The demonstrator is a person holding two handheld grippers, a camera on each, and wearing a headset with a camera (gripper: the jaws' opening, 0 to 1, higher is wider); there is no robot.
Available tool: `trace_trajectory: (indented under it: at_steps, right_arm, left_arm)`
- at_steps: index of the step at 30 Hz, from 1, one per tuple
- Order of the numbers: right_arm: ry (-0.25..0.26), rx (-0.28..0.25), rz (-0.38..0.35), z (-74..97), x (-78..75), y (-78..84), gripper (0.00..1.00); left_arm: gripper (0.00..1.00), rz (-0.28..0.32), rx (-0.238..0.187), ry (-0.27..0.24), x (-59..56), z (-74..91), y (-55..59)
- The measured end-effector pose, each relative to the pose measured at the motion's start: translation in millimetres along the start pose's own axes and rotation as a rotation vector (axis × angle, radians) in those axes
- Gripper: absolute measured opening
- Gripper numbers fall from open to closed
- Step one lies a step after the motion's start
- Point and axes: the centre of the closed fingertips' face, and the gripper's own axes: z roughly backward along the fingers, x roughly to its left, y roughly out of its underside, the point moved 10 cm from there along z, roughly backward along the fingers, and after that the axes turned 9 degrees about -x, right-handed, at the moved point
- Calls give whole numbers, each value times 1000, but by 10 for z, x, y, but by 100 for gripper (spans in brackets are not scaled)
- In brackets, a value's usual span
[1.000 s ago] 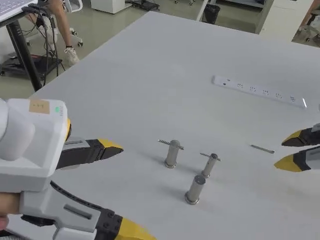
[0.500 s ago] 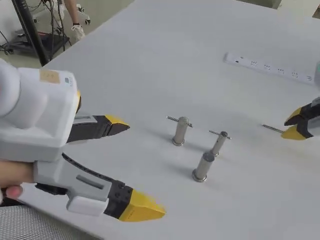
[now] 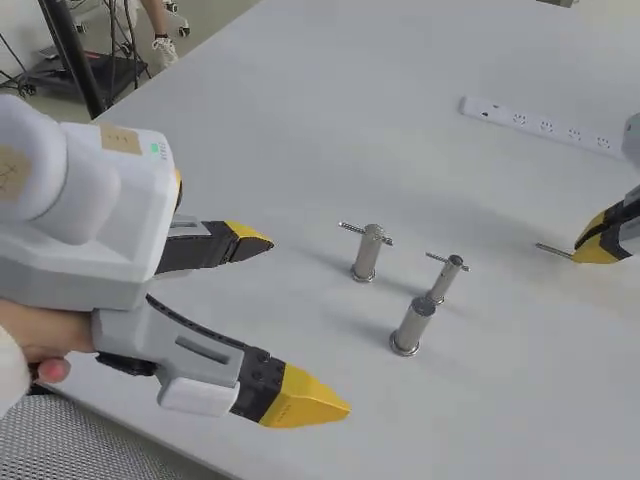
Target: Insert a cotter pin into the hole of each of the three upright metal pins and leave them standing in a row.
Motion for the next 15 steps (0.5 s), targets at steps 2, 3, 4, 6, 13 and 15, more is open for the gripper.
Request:
trace_trajectory:
  at_steps: [2, 3, 4, 6, 13, 15]
  right_arm:
    - [-17, 2, 0, -20, 8, -3, 0]
    - [-21, 11, 8, -43, 12, 0, 0]
    - [-24, 23, 18, -57, 16, 6, 0]
    - [-14, 28, 21, -52, 15, -7, 0]
    - [-24, 45, 9, -51, 6, -25, 0]
    - [-26, 48, 7, -51, 9, -28, 0]
  left_arm:
    - [96, 2, -1, -2, -8, -2, 3]
    - [96, 3, 0, -2, -10, -1, 12]
    - [96, 5, 3, -3, -13, -1, 20]
    - [95, 6, 5, -4, -21, 1, 32]
    - [95, 15, -7, -14, -55, -3, 27]
    - [95, 12, -7, -15, -76, -14, 25]
